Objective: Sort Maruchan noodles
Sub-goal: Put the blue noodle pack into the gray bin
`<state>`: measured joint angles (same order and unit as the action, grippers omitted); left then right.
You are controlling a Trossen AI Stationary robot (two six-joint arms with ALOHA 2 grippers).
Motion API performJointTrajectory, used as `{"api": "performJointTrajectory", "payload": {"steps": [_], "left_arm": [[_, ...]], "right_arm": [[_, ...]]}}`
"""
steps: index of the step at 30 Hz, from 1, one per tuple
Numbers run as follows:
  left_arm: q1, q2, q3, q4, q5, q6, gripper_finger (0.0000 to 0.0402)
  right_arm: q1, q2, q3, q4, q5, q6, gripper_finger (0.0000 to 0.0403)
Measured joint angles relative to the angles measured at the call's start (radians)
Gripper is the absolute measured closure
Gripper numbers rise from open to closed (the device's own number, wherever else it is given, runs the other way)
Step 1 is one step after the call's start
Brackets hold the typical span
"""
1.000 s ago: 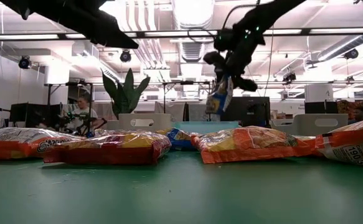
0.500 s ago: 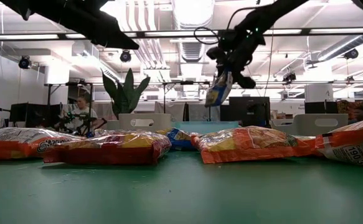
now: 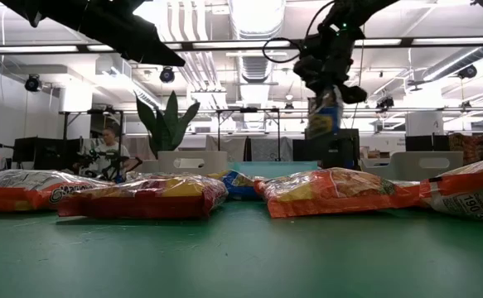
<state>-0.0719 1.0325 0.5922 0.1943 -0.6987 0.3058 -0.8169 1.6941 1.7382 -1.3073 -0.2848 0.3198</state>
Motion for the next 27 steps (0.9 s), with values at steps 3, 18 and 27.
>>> {"api": "performJointTrajectory", "payload": {"steps": [3,18,27], "left_arm": [[0.0,0.0,0.0,-0.003,0.0,-0.001,0.0326],[0.0,0.0,0.0,-0.018,0.0,-0.009,0.0326],[0.0,0.0,0.0,-0.017,0.0,-0.016,0.0326]], "right_arm": [[-0.019,-0.013,0.0,-0.058,0.072,-0.005,0.0342],[-0.225,-0.163,-0.165,-0.165,0.312,0.001,0.0342],[-0.23,-0.196,-0.355,0.052,0.303,-0.044,0.0342]]}}
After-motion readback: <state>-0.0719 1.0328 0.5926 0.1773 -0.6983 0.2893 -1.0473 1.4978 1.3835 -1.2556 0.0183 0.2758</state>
